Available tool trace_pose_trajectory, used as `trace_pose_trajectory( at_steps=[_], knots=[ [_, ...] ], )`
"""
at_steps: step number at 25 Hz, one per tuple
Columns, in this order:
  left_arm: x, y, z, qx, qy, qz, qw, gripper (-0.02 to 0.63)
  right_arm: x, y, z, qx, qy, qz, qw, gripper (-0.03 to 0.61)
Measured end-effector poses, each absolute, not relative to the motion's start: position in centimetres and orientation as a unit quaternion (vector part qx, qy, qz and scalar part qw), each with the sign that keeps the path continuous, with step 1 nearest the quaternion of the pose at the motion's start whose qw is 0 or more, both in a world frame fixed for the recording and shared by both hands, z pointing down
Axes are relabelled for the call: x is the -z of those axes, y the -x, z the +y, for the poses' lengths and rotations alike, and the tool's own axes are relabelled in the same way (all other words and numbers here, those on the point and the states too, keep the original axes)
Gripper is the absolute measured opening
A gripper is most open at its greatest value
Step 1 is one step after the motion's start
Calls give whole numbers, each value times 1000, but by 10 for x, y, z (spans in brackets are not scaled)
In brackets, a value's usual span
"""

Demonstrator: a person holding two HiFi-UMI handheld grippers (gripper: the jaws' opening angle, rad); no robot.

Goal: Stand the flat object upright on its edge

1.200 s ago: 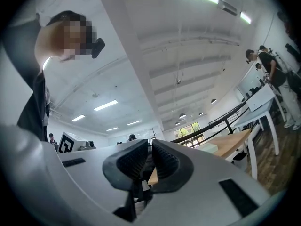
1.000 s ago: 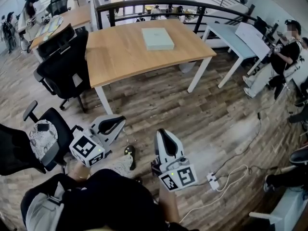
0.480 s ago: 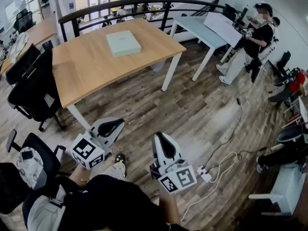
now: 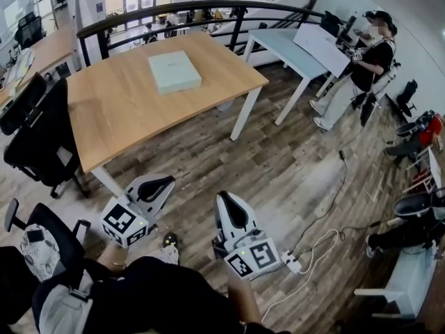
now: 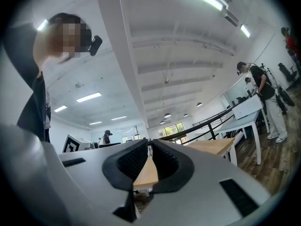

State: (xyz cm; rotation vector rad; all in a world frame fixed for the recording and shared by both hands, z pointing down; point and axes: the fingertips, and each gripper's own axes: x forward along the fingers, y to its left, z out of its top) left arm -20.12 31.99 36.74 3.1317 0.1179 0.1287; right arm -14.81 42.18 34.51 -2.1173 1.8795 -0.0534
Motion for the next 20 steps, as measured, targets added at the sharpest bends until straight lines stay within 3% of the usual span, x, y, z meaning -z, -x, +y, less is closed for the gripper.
trace_pose_trajectory(
  at_steps=[20],
  knots=[
    [-372,155,200,-32,-999,36,17,29,-343,105,303,26,736,662,139,25]
  ],
)
